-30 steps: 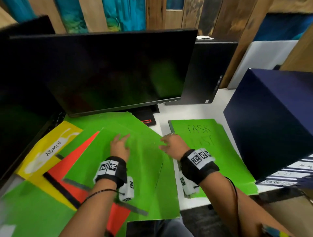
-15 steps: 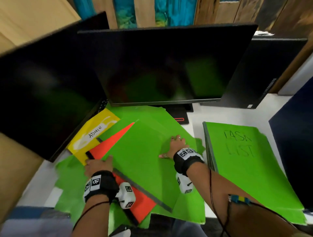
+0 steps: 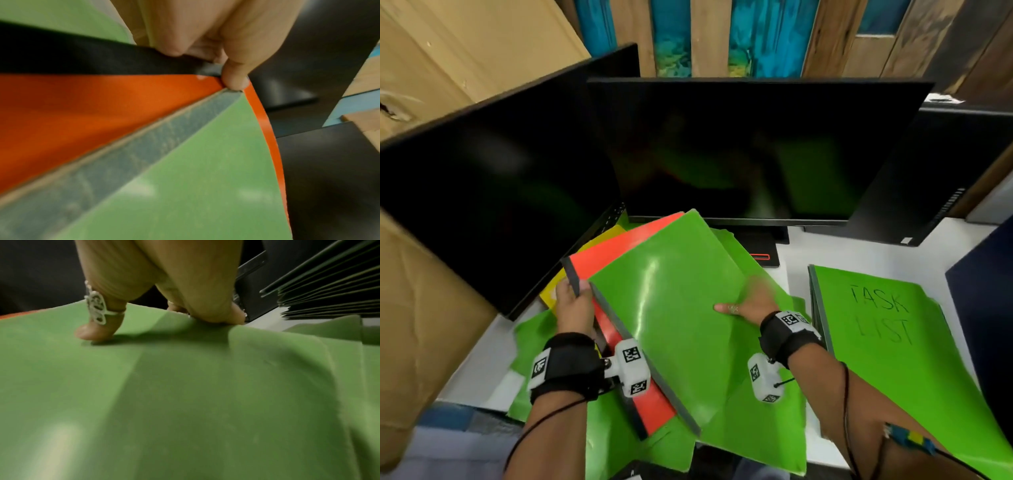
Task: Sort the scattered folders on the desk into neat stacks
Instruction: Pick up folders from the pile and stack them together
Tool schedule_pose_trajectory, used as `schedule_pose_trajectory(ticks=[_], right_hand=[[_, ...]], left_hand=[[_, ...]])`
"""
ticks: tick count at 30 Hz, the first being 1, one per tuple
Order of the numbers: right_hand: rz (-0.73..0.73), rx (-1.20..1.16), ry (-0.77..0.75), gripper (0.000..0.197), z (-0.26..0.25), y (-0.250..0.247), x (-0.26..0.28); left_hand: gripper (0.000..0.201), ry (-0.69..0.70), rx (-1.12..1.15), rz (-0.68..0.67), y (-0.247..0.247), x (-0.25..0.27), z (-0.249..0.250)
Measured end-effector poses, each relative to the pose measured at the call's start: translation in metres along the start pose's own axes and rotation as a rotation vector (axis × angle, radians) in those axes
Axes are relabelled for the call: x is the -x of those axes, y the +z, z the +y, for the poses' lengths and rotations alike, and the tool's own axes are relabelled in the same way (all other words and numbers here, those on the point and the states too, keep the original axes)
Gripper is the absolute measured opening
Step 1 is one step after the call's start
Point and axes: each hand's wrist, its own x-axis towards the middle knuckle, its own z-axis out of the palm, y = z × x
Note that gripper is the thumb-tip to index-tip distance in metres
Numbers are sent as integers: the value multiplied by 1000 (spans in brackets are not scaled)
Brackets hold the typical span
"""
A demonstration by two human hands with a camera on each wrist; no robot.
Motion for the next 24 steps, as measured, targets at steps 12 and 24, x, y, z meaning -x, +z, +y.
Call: schedule_pose_trajectory(ticks=[12,24], right_hand=[[318,-560,-190,65,15,-111,42],[566,-402,234,88,158,-183,86]], left_hand=[[18,112,412,-402,66,55,127],[18,-142,210,-755,215,154,79]])
